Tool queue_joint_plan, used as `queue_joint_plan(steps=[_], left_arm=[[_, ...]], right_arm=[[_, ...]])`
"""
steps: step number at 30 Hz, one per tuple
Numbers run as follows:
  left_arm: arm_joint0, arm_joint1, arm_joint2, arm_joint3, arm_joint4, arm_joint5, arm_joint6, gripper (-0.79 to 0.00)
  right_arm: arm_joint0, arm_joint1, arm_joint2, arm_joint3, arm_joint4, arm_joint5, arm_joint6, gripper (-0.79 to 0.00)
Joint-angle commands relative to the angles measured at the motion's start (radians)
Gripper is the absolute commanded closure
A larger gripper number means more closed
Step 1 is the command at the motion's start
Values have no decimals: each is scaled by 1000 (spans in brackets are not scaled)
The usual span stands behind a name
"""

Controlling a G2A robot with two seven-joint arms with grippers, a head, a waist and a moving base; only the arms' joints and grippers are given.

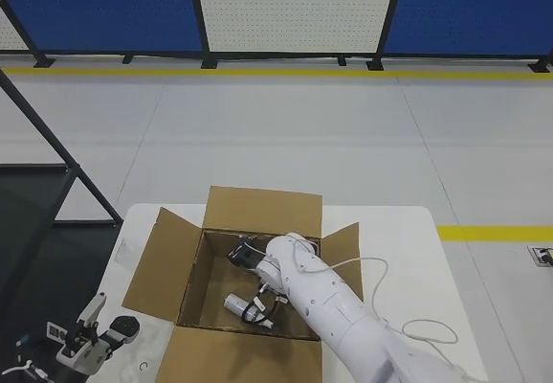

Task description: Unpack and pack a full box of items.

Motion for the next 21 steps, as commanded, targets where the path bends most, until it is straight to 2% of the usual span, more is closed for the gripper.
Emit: queue_joint_plan(steps=[1, 12, 15, 17, 21], left_arm=[[2, 1, 1, -1, 0, -2, 0, -785], [4, 5, -2, -3, 0, -3, 4, -785], [2, 5, 0, -1, -4, -4, 5, -785], [2, 6, 1, 0, -5, -5, 6, -785], [3, 7, 1, 0, -8, -11, 8, -785]], right_arm=[[1, -4, 1, 14, 0, -9, -3, -274], [1, -23, 10, 69, 6, -43, 14, -268], [1, -27, 10, 78, 4, -43, 23, -194], [1, -29, 11, 82, 3, -41, 30, 0], [0, -33, 12, 87, -1, -39, 44, 0]])
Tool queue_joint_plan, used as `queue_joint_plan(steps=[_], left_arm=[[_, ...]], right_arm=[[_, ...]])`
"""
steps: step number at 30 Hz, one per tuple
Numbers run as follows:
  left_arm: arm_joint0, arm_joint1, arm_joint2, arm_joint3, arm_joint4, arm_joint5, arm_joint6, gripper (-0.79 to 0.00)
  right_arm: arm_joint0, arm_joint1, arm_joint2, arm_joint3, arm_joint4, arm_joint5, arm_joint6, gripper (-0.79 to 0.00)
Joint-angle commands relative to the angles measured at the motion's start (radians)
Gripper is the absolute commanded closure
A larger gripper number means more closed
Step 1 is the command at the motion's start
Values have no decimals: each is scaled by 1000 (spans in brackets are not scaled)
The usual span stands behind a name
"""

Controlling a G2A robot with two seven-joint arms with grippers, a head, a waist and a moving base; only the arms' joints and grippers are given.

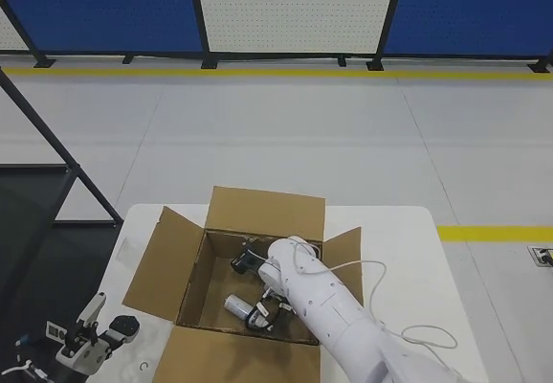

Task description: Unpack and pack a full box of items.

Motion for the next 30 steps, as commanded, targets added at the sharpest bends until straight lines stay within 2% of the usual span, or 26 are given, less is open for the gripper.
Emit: queue_joint_plan(steps=[1, 8, 17, 30], left_arm=[[1, 0, -1, 0, -3, -3, 2, -785], [4, 1, 0, 1, -11, -7, 9, -785], [-2, 4, 12, 0, -5, -9, 0, -785], [-12, 10, 15, 9, -4, -8, -13, -785]], right_arm=[[0, -2, 1, 2, -1, 1, 3, 0], [14, -3, 10, -2, -1, -21, -22, 0], [40, 12, 42, -9, 37, -102, -59, 0], [49, 23, 56, -10, 48, -115, 183, 0]])
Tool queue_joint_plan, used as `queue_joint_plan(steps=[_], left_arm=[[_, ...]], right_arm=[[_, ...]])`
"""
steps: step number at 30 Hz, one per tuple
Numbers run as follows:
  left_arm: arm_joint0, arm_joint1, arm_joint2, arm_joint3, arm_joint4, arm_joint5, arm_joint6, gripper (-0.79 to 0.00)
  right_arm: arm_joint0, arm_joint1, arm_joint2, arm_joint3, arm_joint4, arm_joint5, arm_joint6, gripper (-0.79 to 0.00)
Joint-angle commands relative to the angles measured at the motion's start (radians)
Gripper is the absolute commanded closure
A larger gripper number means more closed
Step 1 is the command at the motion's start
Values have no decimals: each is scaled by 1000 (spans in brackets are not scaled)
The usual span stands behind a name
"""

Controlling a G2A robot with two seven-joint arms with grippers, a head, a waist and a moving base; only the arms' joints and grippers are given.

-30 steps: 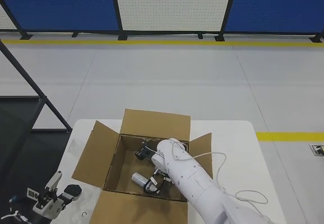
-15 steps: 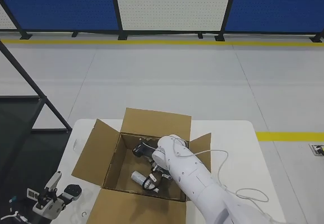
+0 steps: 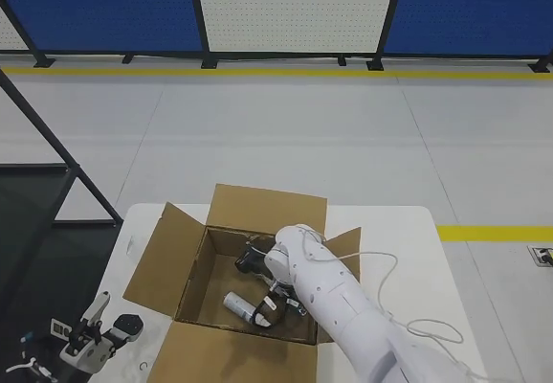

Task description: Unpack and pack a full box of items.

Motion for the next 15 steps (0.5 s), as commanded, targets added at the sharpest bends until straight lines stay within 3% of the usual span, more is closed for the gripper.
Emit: queue_joint_plan(steps=[1, 6, 8, 9, 13, 15], left_arm=[[-1, 1, 0, 3, 0, 1, -1, -785], [-2, 3, 0, 4, 1, 2, 1, -785], [-2, 3, 0, 4, 0, 2, 2, -785], [-2, 3, 0, 4, -2, 2, 3, -785], [-1, 4, -2, 5, -4, 1, 8, -785], [0, 4, -4, 5, -6, 0, 11, -785]], right_arm=[[3, 1, 3, -3, 5, -2, 33, 0], [4, 5, 13, 0, 19, 9, 88, 0], [1, 6, 15, -4, 19, 18, 83, -197], [0, 7, 15, -4, 16, 18, 80, -240], [-5, 10, 17, 1, 12, 24, 63, -305], [-6, 12, 19, 3, 12, 20, 58, -299]])
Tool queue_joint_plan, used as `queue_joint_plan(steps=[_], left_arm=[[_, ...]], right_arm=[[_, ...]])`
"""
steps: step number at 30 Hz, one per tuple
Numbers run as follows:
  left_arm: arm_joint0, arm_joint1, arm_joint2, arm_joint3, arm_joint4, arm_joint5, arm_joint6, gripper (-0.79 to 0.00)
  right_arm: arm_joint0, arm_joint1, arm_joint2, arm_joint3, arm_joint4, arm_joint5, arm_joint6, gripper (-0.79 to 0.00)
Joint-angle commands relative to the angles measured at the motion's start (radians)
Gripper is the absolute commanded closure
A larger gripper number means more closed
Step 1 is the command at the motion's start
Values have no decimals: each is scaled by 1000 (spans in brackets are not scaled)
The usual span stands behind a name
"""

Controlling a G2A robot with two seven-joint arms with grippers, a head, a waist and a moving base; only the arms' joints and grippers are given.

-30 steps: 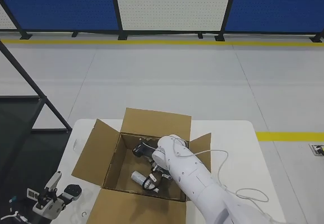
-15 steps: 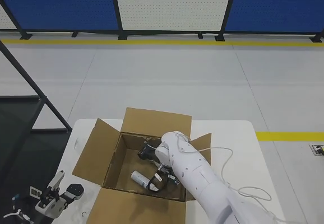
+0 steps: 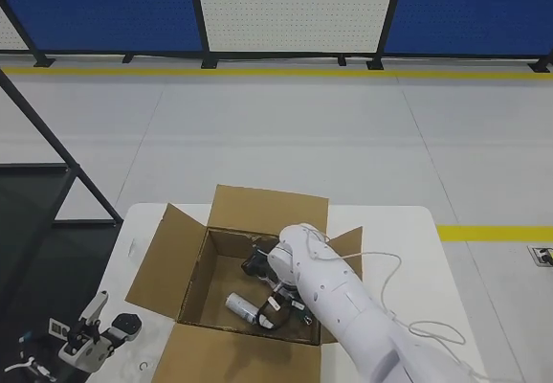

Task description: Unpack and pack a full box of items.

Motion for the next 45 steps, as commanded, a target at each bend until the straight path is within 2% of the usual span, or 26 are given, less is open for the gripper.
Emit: queue_joint_plan(steps=[1, 6, 8, 18, 25, 26, 28, 29, 45], left_arm=[[1, 0, -1, 0, -1, -1, 4, -785], [4, 1, 0, -2, -1, -3, 10, -785], [5, 1, 1, -3, 2, -2, 13, -785], [14, 2, 6, -7, 3, -9, 21, -785], [19, 3, 9, -10, 4, -11, 26, -785], [20, 3, 9, -11, 5, -12, 25, -785], [21, 4, 9, -11, 6, -15, 26, -785], [21, 4, 10, -11, 6, -16, 26, -785], [24, 6, 18, -15, 8, -24, 21, -785]], right_arm=[[0, 2, 1, 2, -2, 4, -9, -302], [-5, 4, 3, -7, -11, 12, -47, -289], [-9, 5, 2, -10, -17, 15, -67, -252], [-32, 6, 2, -4, -39, 46, -146, -222], [-45, 6, 5, 1, -39, 36, -155, -191], [-46, 6, 6, 1, -39, 36, -153, -163], [-48, 6, 7, 1, -39, 36, -152, -15], [-48, 5, 8, 1, -39, 35, -152, 0], [-35, 8, 12, -55, -63, 5, -193, 0]])
